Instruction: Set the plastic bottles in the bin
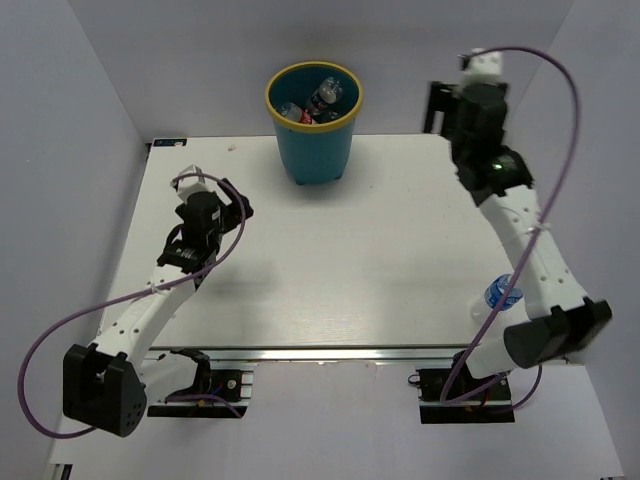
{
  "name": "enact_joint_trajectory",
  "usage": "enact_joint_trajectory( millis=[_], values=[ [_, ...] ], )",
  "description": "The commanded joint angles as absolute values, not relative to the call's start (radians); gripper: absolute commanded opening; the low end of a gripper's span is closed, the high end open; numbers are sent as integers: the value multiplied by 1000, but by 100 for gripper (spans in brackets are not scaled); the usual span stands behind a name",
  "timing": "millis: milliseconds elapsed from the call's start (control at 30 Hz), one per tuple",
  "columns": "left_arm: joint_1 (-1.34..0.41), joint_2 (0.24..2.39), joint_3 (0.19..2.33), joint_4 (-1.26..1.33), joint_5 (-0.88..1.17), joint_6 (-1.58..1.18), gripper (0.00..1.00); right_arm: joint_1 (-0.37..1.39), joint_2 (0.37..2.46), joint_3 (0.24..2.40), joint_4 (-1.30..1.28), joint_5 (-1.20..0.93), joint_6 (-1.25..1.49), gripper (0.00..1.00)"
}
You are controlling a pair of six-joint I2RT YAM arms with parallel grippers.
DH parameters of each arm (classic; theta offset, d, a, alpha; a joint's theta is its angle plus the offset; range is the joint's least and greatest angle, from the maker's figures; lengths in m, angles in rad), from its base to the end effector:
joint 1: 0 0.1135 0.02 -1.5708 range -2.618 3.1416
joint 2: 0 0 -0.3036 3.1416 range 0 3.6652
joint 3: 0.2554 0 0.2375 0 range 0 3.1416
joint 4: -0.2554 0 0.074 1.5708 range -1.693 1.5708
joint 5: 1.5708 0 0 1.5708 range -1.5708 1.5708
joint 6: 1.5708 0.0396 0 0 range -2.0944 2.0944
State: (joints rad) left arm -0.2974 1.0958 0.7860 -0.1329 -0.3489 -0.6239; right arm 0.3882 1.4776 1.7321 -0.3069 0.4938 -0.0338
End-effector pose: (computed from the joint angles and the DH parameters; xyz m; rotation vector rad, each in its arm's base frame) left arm 0.2132 -0.0512 0.3229 -0.5399 1.9188 -0.2444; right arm 0.2920 0.0991 0.5260 0.0385 1.6180 -0.1272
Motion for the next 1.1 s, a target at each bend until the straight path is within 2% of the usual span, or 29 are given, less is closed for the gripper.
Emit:
enact_joint_trajectory(
  millis=[0,67,133,267,367,500,700,1067],
  values=[
    [-290,1144,865,-83,-253,-571,98,272,1389,1586,-621,644,175,89],
    [-290,1172,890,-74,-213,-542,98,249,1321,1519,-786,786,239,89],
    [-290,1209,905,-72,-192,-525,98,181,1270,1471,-871,825,317,89],
    [-290,1252,954,-75,-150,-502,98,27,1189,1320,-957,821,370,89],
    [-290,1259,960,-75,-129,-502,98,-27,1147,1208,-966,778,393,89],
    [-290,1256,950,-74,-104,-497,98,-43,1121,1134,-973,769,410,89],
    [-290,1258,937,-86,-130,-491,98,-72,1098,1030,-887,641,353,89],
    [-290,1256,931,-107,-248,-476,98,-75,1078,1019,-954,594,388,89]
  ],
)
